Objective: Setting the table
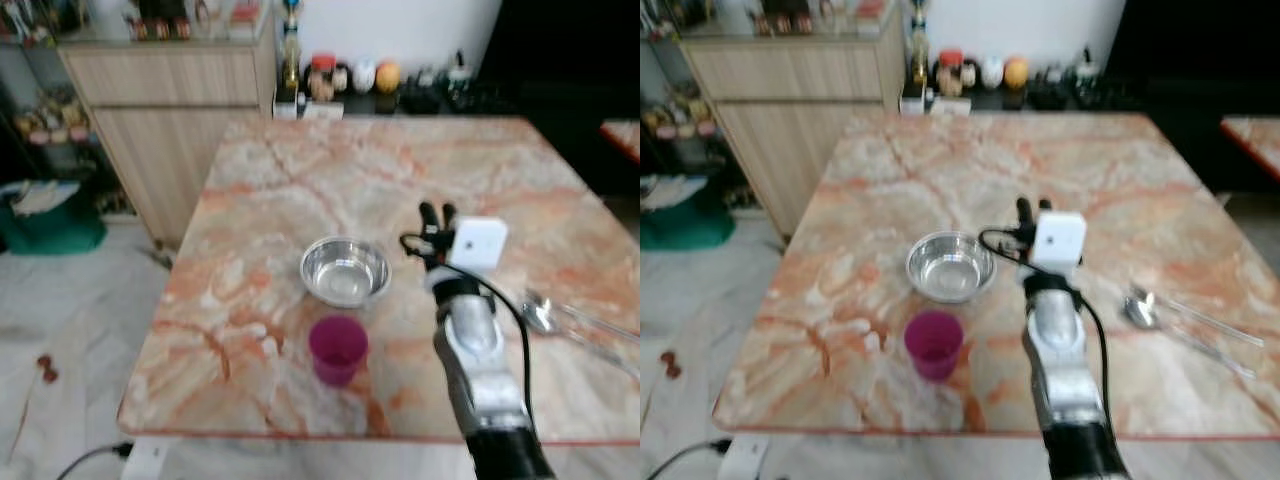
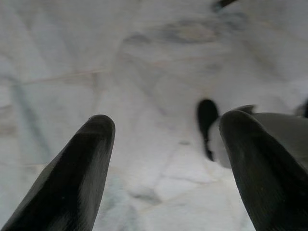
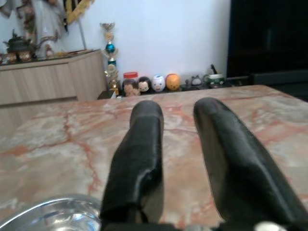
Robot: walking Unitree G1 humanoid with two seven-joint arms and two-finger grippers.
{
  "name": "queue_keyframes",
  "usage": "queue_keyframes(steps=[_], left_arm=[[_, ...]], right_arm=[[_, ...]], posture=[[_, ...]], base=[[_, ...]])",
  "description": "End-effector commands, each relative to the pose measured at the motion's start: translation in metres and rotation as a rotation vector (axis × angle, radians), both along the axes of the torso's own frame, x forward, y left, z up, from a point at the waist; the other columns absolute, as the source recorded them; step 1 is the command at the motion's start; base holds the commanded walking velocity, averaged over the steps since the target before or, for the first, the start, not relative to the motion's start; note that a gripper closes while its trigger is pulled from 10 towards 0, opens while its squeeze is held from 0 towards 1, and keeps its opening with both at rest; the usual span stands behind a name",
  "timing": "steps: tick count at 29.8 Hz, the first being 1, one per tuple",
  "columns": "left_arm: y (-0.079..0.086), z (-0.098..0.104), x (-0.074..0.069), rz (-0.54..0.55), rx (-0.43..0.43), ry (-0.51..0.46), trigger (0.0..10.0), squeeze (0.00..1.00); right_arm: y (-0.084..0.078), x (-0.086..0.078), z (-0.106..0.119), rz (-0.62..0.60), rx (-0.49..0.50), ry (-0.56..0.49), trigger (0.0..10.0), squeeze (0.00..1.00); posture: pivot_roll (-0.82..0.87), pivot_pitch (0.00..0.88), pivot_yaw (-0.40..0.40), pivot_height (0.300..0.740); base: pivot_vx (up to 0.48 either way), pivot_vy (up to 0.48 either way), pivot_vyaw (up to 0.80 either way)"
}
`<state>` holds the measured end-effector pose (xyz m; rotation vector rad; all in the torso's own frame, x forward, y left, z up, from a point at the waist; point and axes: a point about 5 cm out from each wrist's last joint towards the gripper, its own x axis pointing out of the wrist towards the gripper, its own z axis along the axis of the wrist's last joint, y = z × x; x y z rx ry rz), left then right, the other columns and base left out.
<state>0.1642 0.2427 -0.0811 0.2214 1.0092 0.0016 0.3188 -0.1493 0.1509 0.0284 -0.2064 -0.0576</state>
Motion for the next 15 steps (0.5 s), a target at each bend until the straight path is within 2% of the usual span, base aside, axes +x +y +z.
queue_keyframes(steps=[1, 4, 9, 13, 15], left_arm=[[-0.005, -0.002, -0.001, -0.015, 0.005, 0.018, 10.0, 0.00], [-0.014, -0.003, 0.002, -0.020, -0.003, 0.015, 10.0, 0.00], [-0.018, -0.003, 0.004, -0.023, -0.007, 0.011, 10.0, 0.00], [-0.012, -0.002, 0.004, -0.014, -0.004, 0.007, 10.0, 0.00], [-0.008, -0.001, 0.004, -0.011, -0.001, 0.005, 10.0, 0.00]], right_arm=[[0.002, 0.001, 0.004, 0.006, 0.032, -0.004, 10.0, 1.00], [0.000, 0.003, 0.002, -0.001, 0.089, 0.020, 10.0, 1.00], [-0.002, 0.006, -0.002, 0.007, 0.175, 0.068, 10.0, 1.00], [-0.004, 0.011, -0.011, 0.032, 0.251, 0.149, 10.0, 1.00], [-0.005, 0.012, -0.011, 0.033, 0.260, 0.154, 10.0, 1.00]], posture=[[0.02, 0.000, -0.008, 0.731], [0.02, 0.000, -0.009, 0.731], [0.02, 0.000, -0.009, 0.731], [0.02, 0.000, -0.009, 0.731], [0.02, 0.000, -0.007, 0.731]], base=[[0.000, 0.000, 0.00], [0.000, 0.000, 0.00], [0.000, 0.000, 0.00], [0.000, 0.000, 0.00], [0.000, 0.000, 0.00]])
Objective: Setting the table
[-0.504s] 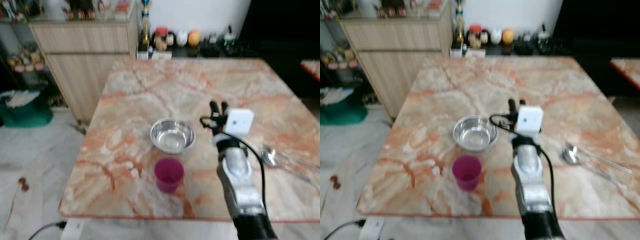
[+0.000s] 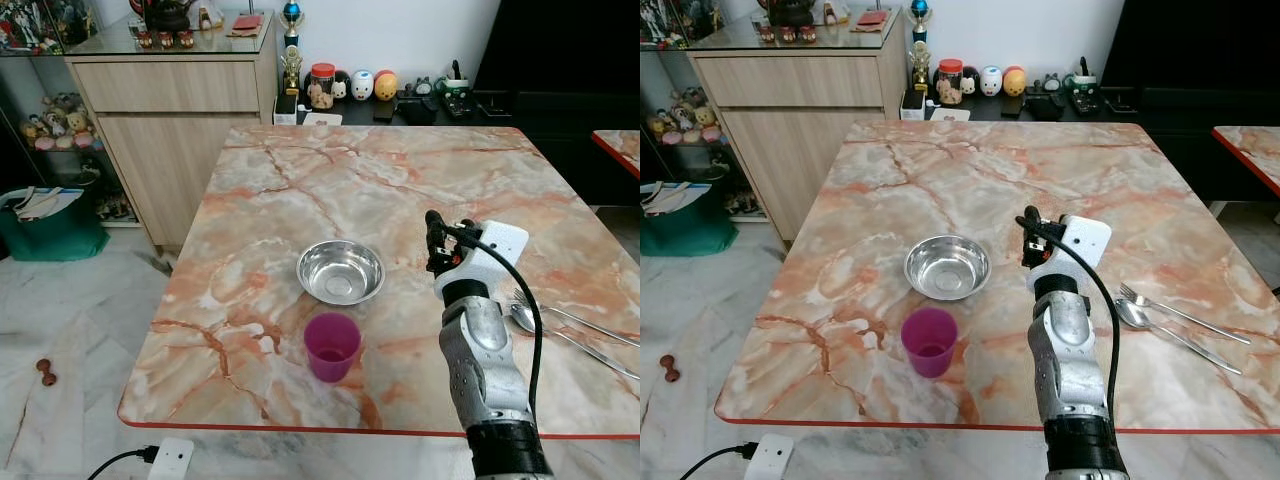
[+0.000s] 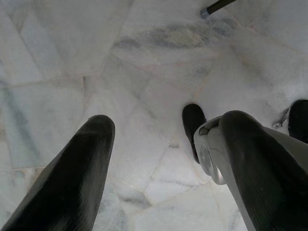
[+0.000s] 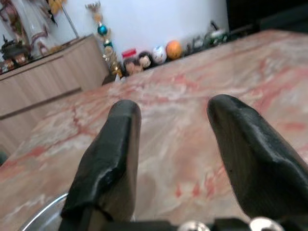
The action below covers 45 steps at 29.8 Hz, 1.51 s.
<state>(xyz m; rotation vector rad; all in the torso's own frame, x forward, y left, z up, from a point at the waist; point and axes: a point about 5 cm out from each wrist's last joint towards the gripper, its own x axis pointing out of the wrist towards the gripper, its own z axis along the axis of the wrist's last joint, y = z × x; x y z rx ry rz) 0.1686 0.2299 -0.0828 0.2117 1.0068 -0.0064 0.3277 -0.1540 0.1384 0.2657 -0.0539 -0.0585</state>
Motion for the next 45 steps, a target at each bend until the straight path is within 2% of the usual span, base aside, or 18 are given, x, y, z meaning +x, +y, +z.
queue_keyframes(steps=[1, 8, 10, 14, 17, 18, 19, 21, 39, 45], left_arm=[[0.008, 0.002, -0.001, -0.006, 0.014, 0.006, 10.0, 0.00], [0.014, 0.004, -0.001, -0.002, 0.017, -0.002, 10.0, 0.00], [0.012, 0.003, 0.000, -0.003, 0.015, -0.003, 10.0, 0.00], [0.005, 0.002, 0.000, -0.009, 0.011, -0.008, 10.0, 0.00], [-0.016, -0.001, 0.005, -0.026, -0.007, -0.016, 10.0, 0.00], [-0.020, -0.002, 0.006, -0.029, -0.011, -0.016, 10.0, 0.00], [-0.023, -0.002, 0.006, -0.030, -0.013, -0.016, 10.0, 0.00], [-0.029, -0.003, 0.007, -0.035, -0.017, -0.013, 10.0, 0.00], [-0.042, 0.002, 0.023, -0.041, -0.027, -0.028, 10.0, 0.00], [-0.034, 0.001, 0.017, -0.035, -0.023, -0.018, 10.0, 0.00]], right_arm=[[0.001, 0.006, 0.002, 0.020, 0.028, 0.024, 10.0, 1.00], [0.011, 0.022, -0.003, 0.135, 0.140, 0.148, 10.0, 1.00], [0.012, 0.023, -0.003, 0.138, 0.141, 0.159, 10.0, 1.00], [0.020, 0.028, -0.006, 0.180, 0.171, 0.201, 10.0, 1.00], [0.029, 0.033, -0.008, 0.223, 0.170, 0.243, 10.0, 1.00], [0.030, 0.034, -0.009, 0.223, 0.165, 0.252, 10.0, 0.19], [0.030, 0.035, -0.008, 0.225, 0.165, 0.252, 10.0, 0.00], [0.033, 0.037, -0.006, 0.248, 0.167, 0.251, 10.0, 0.00], [0.031, 0.045, -0.012, 0.210, 0.176, 0.311, 10.0, 0.00], [0.034, 0.043, -0.022, 0.228, 0.176, 0.363, 10.0, 0.00]], posture=[[0.02, 0.000, -0.006, 0.731], [0.02, 0.000, -0.005, 0.731], [0.02, 0.000, -0.008, 0.731], [0.03, 0.000, -0.010, 0.731], [0.03, 0.000, -0.013, 0.731], [0.03, 0.000, -0.013, 0.731], [0.03, 0.000, -0.013, 0.731], [0.04, 0.000, -0.016, 0.731], [0.04, 0.000, -0.022, 0.731], [0.04, 0.000, -0.023, 0.731]], base=[[0.000, 0.000, 0.00], [0.000, 0.000, 0.00], [0.000, 0.000, 0.00], [0.000, 0.000, 0.00], [0.000, 0.000, 0.00], [0.000, 0.000, 0.00], [0.000, 0.000, 0.00], [0.000, 0.000, 0.00], [0.000, 0.000, 0.00], [0.000, 0.000, 0.00]])
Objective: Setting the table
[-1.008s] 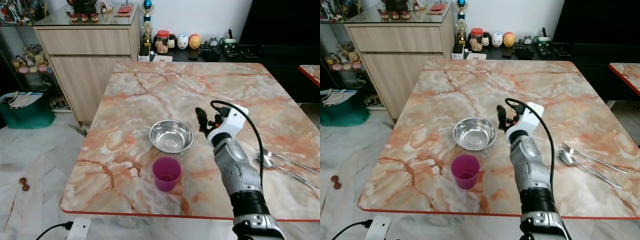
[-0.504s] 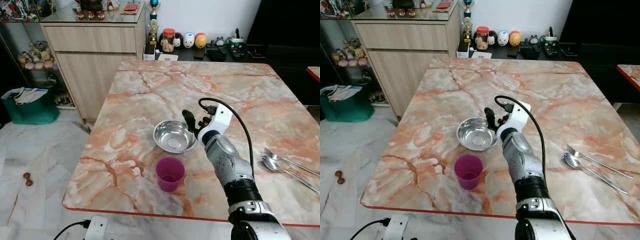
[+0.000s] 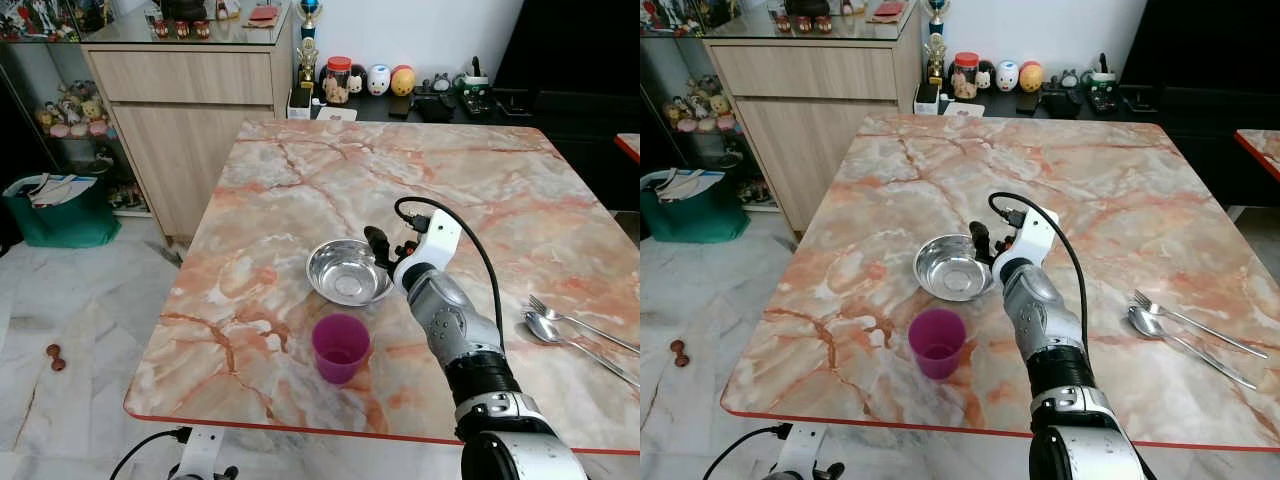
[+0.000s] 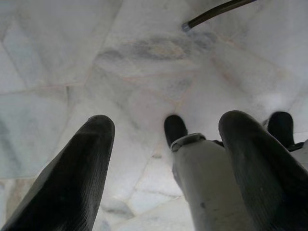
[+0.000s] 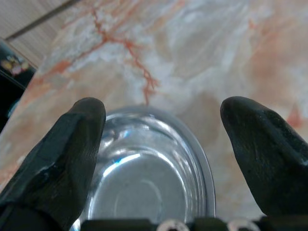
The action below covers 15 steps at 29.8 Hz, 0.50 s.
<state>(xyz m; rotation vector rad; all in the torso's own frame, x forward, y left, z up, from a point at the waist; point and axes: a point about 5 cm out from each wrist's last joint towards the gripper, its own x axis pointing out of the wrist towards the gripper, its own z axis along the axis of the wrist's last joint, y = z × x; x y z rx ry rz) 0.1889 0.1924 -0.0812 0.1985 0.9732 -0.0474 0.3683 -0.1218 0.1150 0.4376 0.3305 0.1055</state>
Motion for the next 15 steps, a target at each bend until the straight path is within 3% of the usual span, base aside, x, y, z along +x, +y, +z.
queue_keyframes(steps=[1, 15], left_arm=[[0.003, -0.001, -0.003, -0.006, 0.009, 0.013, 10.0, 0.00], [0.005, -0.001, -0.005, -0.006, 0.009, 0.018, 10.0, 0.00]], right_arm=[[0.003, 0.001, -0.001, 0.021, -0.007, 0.025, 10.0, 0.00], [0.004, -0.003, -0.016, 0.034, -0.007, 0.083, 10.0, 0.00]], posture=[[0.04, 0.000, -0.023, 0.731], [0.05, 0.000, -0.022, 0.731]], base=[[0.000, 0.000, 0.00], [0.000, 0.000, 0.00]])
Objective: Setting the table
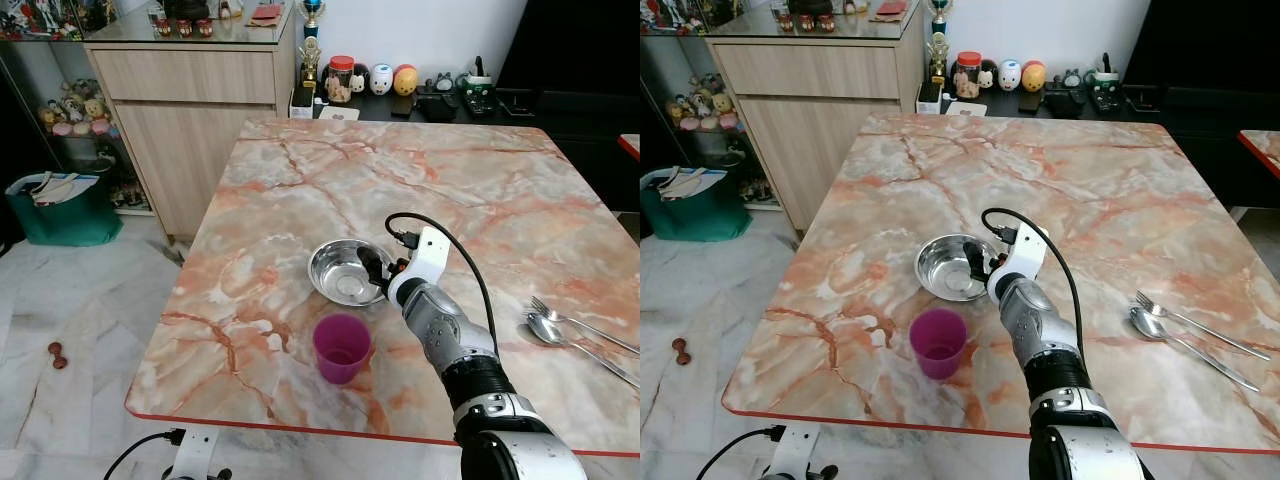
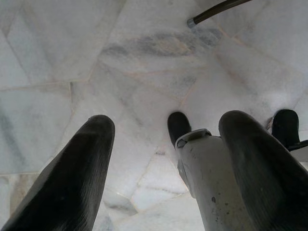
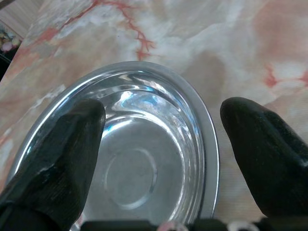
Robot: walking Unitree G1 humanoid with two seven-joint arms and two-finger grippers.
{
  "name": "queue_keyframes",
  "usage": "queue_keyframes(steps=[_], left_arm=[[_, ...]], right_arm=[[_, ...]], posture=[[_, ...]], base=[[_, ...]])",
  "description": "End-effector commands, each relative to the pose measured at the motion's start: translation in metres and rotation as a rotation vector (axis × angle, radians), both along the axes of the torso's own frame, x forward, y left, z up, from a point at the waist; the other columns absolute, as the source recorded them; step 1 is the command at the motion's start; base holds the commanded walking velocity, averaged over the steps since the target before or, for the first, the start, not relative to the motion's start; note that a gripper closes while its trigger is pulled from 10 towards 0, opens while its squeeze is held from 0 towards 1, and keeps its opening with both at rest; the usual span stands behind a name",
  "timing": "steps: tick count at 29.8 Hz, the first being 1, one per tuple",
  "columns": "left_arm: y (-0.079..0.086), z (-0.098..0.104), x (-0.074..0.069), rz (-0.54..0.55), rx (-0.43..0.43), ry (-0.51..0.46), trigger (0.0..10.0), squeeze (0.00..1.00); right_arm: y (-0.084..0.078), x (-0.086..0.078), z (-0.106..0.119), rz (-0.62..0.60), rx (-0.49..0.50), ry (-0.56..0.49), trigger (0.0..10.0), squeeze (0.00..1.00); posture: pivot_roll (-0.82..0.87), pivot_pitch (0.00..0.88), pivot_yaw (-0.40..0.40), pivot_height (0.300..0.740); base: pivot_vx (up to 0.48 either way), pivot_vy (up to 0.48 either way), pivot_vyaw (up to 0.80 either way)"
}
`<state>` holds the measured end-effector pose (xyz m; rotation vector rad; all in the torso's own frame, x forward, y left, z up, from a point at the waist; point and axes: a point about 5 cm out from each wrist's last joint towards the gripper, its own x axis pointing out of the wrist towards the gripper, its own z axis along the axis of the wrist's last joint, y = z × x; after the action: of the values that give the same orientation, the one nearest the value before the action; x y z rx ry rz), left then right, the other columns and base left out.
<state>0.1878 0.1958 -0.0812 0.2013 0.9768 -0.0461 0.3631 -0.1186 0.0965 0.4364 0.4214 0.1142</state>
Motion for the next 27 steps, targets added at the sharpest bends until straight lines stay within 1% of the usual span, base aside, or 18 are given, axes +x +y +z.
queue_keyframes(steps=[1, 17, 18, 19, 20, 21, 22, 23, 24, 25, 26, 27], left_arm=[[0.002, -0.001, -0.003, -0.007, 0.006, 0.014, 10.0, 0.00], [0.002, -0.002, -0.004, -0.008, 0.004, 0.019, 10.0, 0.00], [0.002, -0.002, -0.005, -0.008, 0.003, 0.019, 10.0, 0.00], [0.002, -0.002, -0.005, -0.009, 0.003, 0.020, 10.0, 0.00], [0.001, -0.002, -0.005, -0.009, 0.002, 0.020, 10.0, 0.00], [0.001, -0.002, -0.005, -0.009, 0.002, 0.020, 10.0, 0.00], [0.001, -0.002, -0.005, -0.010, 0.002, 0.020, 10.0, 0.00], [0.001, -0.002, -0.005, -0.010, 0.002, 0.021, 10.0, 0.00], [0.001, -0.002, -0.005, -0.010, 0.002, 0.021, 10.0, 0.00], [0.001, -0.002, -0.005, -0.010, 0.002, 0.021, 10.0, 0.00], [0.001, -0.002, -0.005, -0.010, 0.002, 0.021, 10.0, 0.00], [0.001, -0.002, -0.005, -0.010, 0.002, 0.021, 10.0, 0.00]], right_arm=[[0.001, 0.002, 0.002, 0.005, -0.004, -0.003, 10.0, 0.00], [0.003, -0.001, -0.009, 0.004, 0.015, 0.038, 10.0, 0.00], [0.003, -0.001, -0.009, 0.005, 0.017, 0.039, 9.5, 0.00], [0.003, -0.002, -0.010, 0.007, 0.017, 0.041, 7.1, 0.00], [0.004, -0.002, -0.011, 0.008, 0.017, 0.044, 6.4, 0.00], [0.004, -0.002, -0.011, 0.009, 0.017, 0.045, 6.4, 0.00], [0.004, -0.003, -0.012, 0.010, 0.017, 0.048, 6.0, 0.00], [0.004, -0.003, -0.012, 0.010, 0.016, 0.049, 6.0, 0.00], [0.005, -0.003, -0.013, 0.011, 0.016, 0.052, 8.0, 0.00], [0.005, -0.003, -0.013, 0.011, 0.016, 0.052, 8.0, 0.00], [0.005, -0.003, -0.013, 0.015, 0.019, 0.052, 0.0, 0.00], [0.005, -0.003, -0.013, 0.017, 0.019, 0.051, 0.0, 0.00]], posture=[[0.05, 0.000, -0.023, 0.731], [0.05, 0.000, -0.025, 0.731], [0.05, 0.000, -0.025, 0.731], [0.05, 0.000, -0.026, 0.731], [0.05, 0.000, -0.027, 0.731], [0.05, 0.000, -0.027, 0.731], [0.05, 0.000, -0.027, 0.731], [0.05, 0.000, -0.027, 0.731], [0.05, 0.000, -0.029, 0.731], [0.05, 0.000, -0.029, 0.731], [0.05, 0.000, -0.029, 0.731], [0.05, 0.000, -0.029, 0.731]], base=[[0.000, 0.000, 0.00], [0.000, 0.000, 0.00], [0.000, 0.000, 0.00], [0.000, 0.000, 0.00], [0.000, 0.000, 0.00], [0.000, 0.000, 0.00], [0.000, 0.000, 0.00], [0.000, 0.000, 0.00], [0.000, 0.000, 0.00], [0.000, 0.000, 0.00], [0.000, 0.000, 0.00], [0.000, 0.000, 0.00]])
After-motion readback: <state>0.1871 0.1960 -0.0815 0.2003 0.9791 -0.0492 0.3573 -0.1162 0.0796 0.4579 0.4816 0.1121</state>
